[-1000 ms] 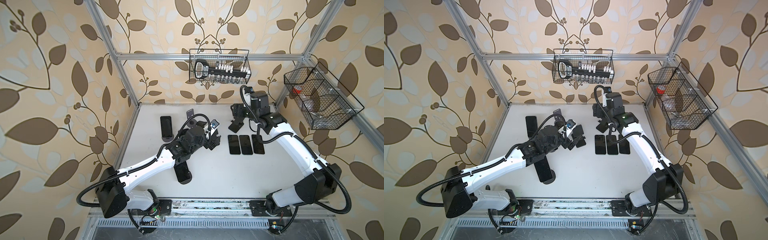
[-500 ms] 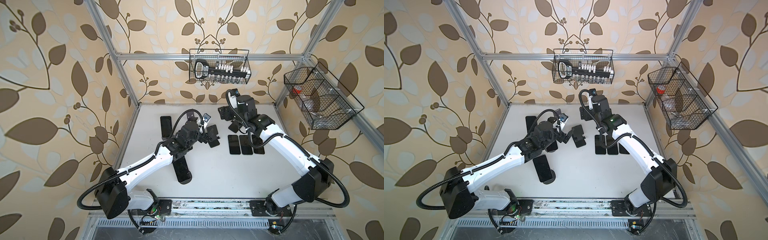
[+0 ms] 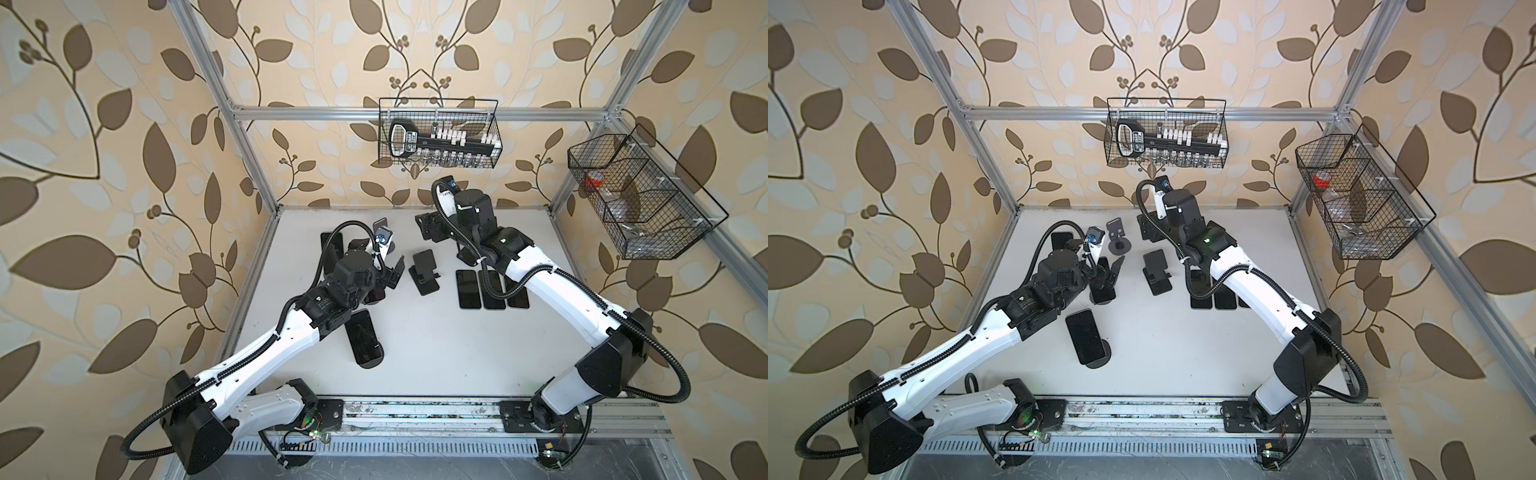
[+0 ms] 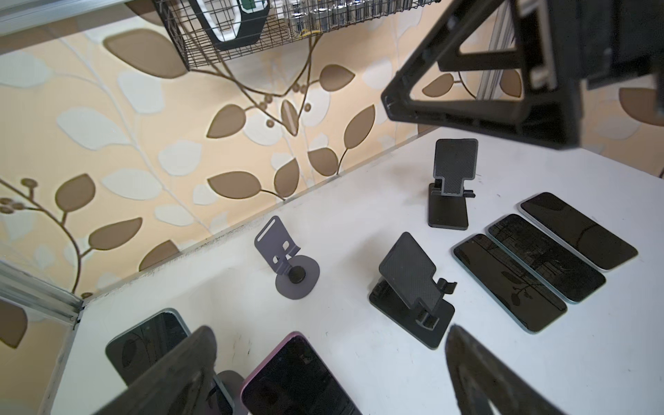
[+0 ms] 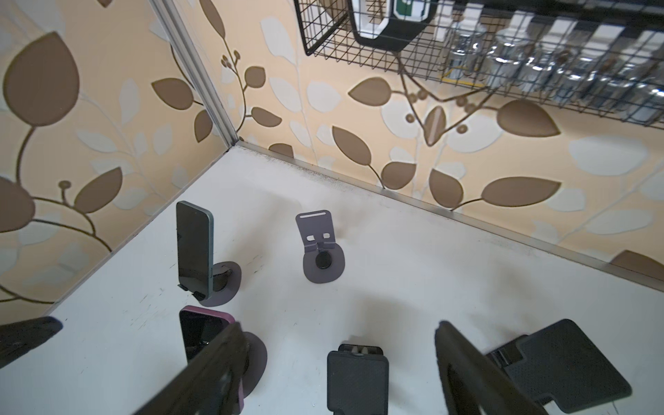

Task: Remove the phone from the phone stand

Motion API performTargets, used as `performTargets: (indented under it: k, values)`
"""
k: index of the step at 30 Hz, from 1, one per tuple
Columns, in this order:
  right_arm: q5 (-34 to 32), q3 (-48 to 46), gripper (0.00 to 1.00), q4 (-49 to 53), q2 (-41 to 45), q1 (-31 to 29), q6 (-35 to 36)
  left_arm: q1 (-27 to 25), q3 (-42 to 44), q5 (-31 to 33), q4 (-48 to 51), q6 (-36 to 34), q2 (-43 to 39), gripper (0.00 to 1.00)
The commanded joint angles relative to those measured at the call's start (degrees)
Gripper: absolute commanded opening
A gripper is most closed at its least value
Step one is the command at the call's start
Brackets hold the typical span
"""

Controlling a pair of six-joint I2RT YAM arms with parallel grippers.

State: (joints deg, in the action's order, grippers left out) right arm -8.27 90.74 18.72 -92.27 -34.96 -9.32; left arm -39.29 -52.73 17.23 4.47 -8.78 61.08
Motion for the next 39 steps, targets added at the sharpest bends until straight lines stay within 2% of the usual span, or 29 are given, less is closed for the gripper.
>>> performTargets:
  k: [1,9,21,27,31,39]
  values:
    - [1.71,2.93,0.83,-0.09,-2.21,-1.27,0.18,0.53,0.79,3.41,3.08,1.08,-4.51,0.99]
    - [2.55,7.67,0.83,-0.27,-7.17,-4.59,-0.24,0.75,3.39,7.38,8.67,-0.03,-11.35,0.99]
    - [0.23,10.47,0.83,-0.7,-10.39,-12.45,-1.64,1.63,13.55,14.99,10.34,0.01,-24.51,0.99]
    - [-1.08,8.64,0.84,-0.26,-9.82,-16.44,-1.49,1.67,14.59,18.21,8.42,-1.55,-24.66,0.99]
    - [-4.09,6.15,0.84,-0.85,-9.34,-18.85,-2.25,1.74,14.23,20.17,9.15,-0.43,-24.63,0.99]
    - [-5.75,3.55,0.85,-2.8,-9.19,-21.46,-3.86,3.54,15.02,24.7,8.64,0.6,-26.13,0.99]
